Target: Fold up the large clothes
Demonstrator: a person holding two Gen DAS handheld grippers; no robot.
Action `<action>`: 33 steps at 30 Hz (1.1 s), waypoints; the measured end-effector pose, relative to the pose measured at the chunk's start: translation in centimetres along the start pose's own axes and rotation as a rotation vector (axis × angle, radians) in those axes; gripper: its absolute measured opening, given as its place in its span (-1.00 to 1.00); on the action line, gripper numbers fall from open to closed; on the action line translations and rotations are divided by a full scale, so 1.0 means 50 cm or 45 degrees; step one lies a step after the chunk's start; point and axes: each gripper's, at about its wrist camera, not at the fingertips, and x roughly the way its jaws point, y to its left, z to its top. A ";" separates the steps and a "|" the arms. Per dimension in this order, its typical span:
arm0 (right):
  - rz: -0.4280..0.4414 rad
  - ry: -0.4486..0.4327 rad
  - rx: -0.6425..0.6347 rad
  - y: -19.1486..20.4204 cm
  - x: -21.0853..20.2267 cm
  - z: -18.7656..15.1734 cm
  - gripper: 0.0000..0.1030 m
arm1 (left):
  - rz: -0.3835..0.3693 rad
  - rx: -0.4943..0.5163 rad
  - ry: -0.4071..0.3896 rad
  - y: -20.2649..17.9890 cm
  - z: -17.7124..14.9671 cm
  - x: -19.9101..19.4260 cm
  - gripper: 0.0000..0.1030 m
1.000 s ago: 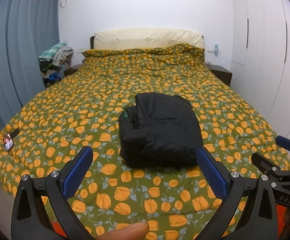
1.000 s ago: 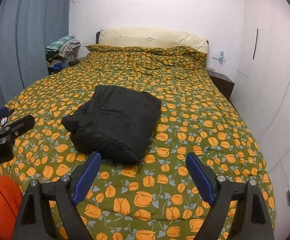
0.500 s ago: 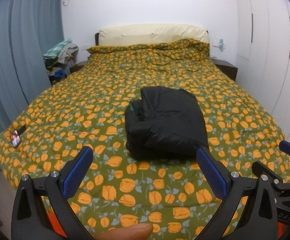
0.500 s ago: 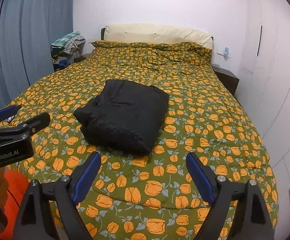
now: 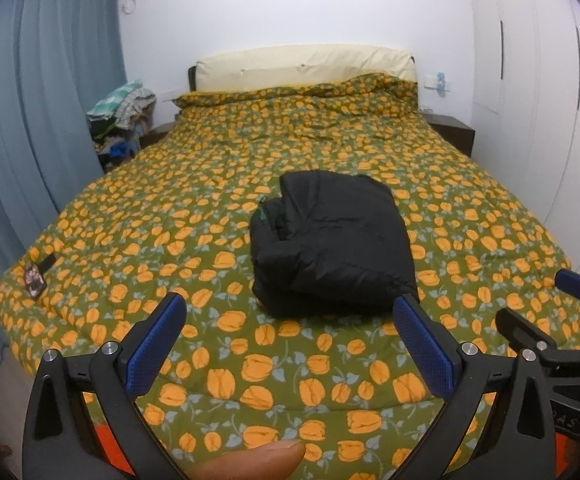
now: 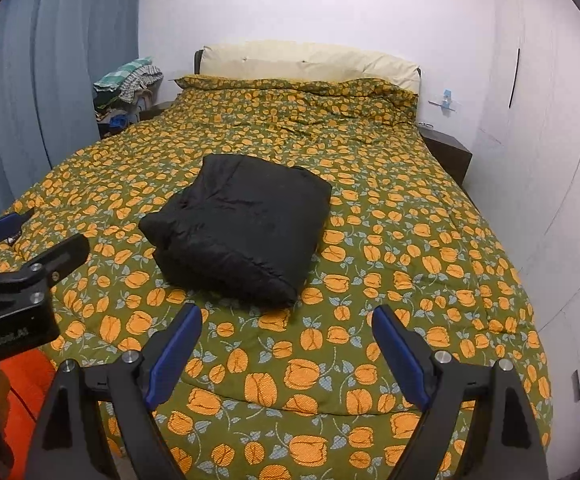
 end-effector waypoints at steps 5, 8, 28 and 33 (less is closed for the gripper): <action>-0.013 0.008 -0.031 0.015 -0.009 0.012 0.72 | -0.003 0.011 0.044 0.015 0.000 0.004 0.99; -0.010 0.014 -0.040 0.023 -0.020 0.014 0.72 | -0.003 0.010 0.048 0.019 0.001 -0.001 0.99; -0.024 -0.004 -0.026 0.019 -0.055 0.016 0.72 | -0.018 0.011 0.056 0.003 0.004 -0.014 0.99; -0.029 -0.011 -0.022 0.015 -0.059 0.016 0.72 | -0.024 0.013 0.065 0.002 0.002 -0.009 0.99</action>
